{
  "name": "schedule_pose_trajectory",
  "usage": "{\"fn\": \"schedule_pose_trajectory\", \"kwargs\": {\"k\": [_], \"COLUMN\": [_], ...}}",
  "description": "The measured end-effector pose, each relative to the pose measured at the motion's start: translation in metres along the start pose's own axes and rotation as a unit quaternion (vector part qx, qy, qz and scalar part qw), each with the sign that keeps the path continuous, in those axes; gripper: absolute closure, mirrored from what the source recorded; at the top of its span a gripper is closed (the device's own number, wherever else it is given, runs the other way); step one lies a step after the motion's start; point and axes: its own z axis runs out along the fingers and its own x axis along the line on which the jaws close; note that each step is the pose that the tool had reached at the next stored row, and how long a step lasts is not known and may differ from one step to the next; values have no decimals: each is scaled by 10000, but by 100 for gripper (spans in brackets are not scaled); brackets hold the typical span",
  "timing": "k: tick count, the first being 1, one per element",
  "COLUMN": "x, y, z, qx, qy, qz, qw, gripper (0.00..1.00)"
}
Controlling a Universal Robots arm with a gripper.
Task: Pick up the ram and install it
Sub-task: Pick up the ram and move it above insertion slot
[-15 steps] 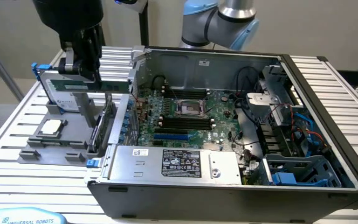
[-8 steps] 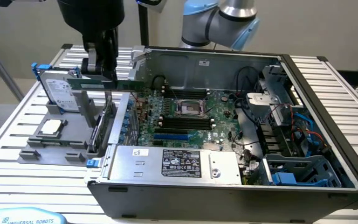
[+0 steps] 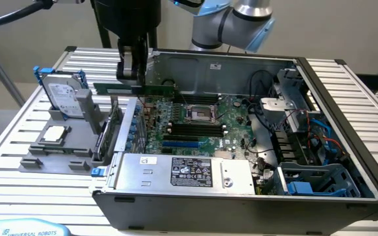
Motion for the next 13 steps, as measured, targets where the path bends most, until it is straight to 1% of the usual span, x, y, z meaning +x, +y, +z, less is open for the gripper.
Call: {"fn": "schedule_pose_trajectory", "kwargs": {"k": [6, 9, 13], "x": [-35, -89, -186], "y": [-269, -391, -530], "z": [25, 55, 105], "qx": [-21, -23, -23], "qy": [3, 5, 6], "qz": [2, 3, 2], "qw": [10000, 10000, 10000], "gripper": [87, 87, 87]}}
